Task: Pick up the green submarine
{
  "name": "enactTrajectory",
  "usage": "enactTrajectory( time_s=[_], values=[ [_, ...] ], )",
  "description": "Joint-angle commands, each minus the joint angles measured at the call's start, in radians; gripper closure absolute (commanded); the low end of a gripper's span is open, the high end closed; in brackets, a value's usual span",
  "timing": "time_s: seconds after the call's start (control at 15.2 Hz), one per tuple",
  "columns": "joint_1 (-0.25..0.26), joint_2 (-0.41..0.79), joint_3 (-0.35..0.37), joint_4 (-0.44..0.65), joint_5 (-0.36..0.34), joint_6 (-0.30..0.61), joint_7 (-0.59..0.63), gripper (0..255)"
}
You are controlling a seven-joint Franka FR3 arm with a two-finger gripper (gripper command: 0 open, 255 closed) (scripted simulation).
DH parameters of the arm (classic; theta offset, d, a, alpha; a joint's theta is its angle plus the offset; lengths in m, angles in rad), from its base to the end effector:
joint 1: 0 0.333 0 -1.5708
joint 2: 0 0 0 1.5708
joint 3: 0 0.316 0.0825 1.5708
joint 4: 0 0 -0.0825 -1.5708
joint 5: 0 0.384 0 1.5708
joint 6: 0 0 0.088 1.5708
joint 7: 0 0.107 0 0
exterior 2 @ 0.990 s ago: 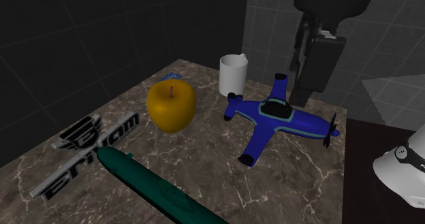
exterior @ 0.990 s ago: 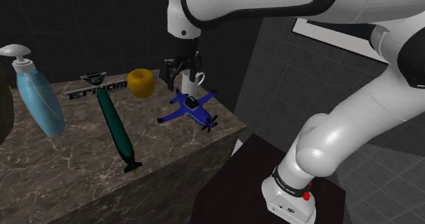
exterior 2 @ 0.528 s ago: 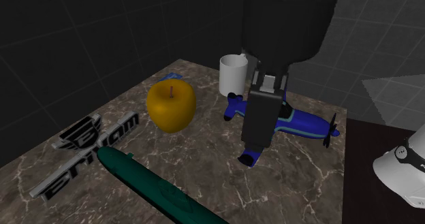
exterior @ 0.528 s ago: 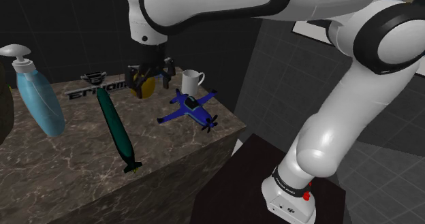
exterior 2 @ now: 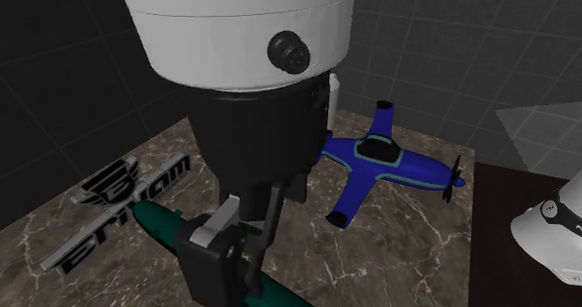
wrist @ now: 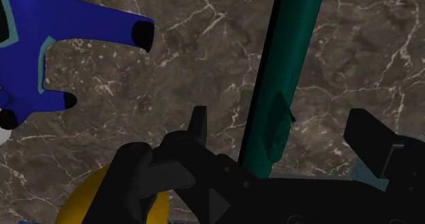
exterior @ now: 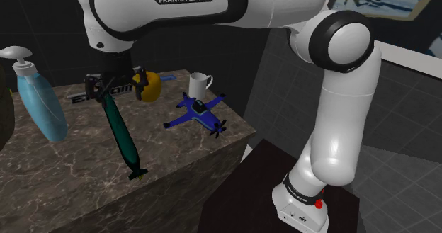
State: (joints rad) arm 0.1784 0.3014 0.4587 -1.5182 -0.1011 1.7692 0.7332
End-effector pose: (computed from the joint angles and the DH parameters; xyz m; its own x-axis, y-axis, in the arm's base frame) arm 0.5417 0.3476 0.5012 0.9951 -0.0915 -0.0363 -0.0920 -0.9957 -0.0119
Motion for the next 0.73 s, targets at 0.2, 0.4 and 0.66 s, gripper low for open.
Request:
enactTrajectory(
  time_s=[0.2,0.4,0.66],
  values=[
    [0.030,0.083,-0.003,0.060,-0.027,0.016,0.035,0],
    [0.028,0.086,-0.004,0.024,-0.029,0.055,0.036,0],
    [0.027,0.089,-0.005,0.006,-0.031,0.076,0.037,255]
  ],
)
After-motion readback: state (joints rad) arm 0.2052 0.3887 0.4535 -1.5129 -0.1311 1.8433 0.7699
